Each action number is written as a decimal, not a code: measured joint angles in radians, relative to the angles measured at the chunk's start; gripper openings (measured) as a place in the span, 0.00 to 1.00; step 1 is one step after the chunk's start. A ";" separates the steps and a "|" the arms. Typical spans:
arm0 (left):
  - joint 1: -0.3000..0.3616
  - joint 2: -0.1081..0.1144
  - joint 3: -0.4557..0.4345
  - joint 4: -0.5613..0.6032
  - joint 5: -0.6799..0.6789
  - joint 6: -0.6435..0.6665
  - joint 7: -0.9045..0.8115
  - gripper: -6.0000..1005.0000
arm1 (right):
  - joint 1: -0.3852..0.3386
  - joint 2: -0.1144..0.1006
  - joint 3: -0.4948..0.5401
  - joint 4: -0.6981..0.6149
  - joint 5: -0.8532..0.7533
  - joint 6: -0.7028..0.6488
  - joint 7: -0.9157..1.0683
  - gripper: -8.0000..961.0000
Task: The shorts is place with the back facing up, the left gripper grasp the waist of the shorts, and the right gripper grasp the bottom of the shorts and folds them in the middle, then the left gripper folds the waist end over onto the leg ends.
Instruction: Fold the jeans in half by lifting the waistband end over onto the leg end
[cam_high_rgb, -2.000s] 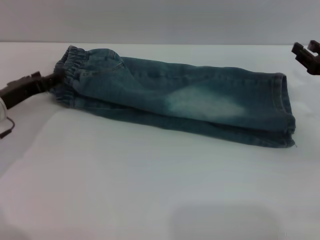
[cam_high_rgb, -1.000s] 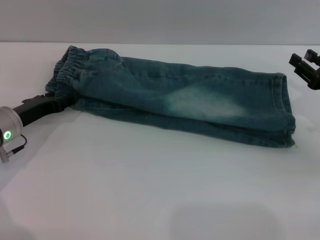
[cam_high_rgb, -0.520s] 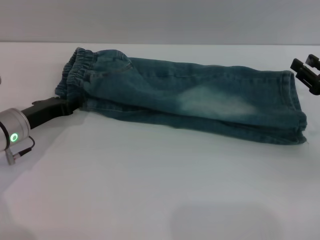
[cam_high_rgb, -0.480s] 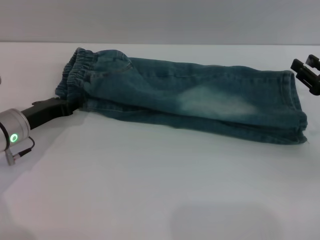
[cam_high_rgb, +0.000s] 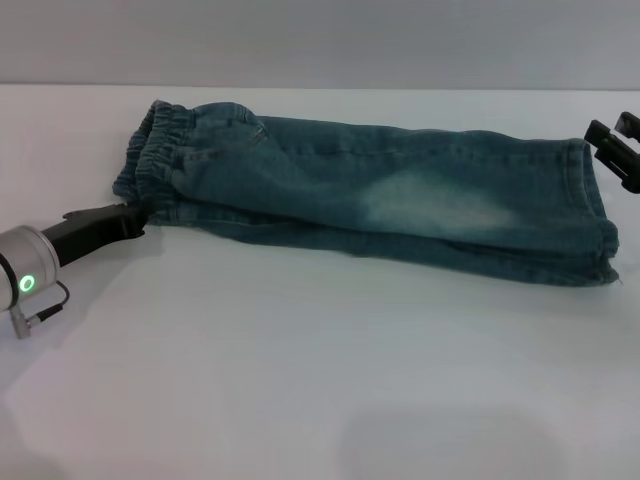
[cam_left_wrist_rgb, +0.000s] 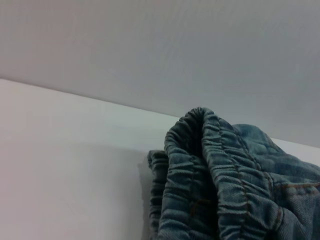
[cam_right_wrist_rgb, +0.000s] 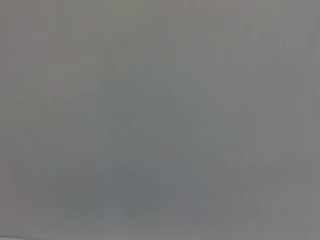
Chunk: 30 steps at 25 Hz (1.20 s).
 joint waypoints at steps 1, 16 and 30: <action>0.000 0.000 -0.001 -0.001 0.000 0.000 0.000 0.17 | 0.000 0.000 0.001 0.000 0.000 0.000 0.000 0.46; 0.000 0.002 -0.005 0.010 -0.057 0.123 0.010 0.04 | 0.022 0.002 0.011 0.018 0.007 0.018 -0.019 0.46; -0.061 0.006 -0.003 0.085 -0.113 0.373 -0.001 0.04 | 0.124 0.003 -0.001 0.130 0.053 0.188 -0.126 0.46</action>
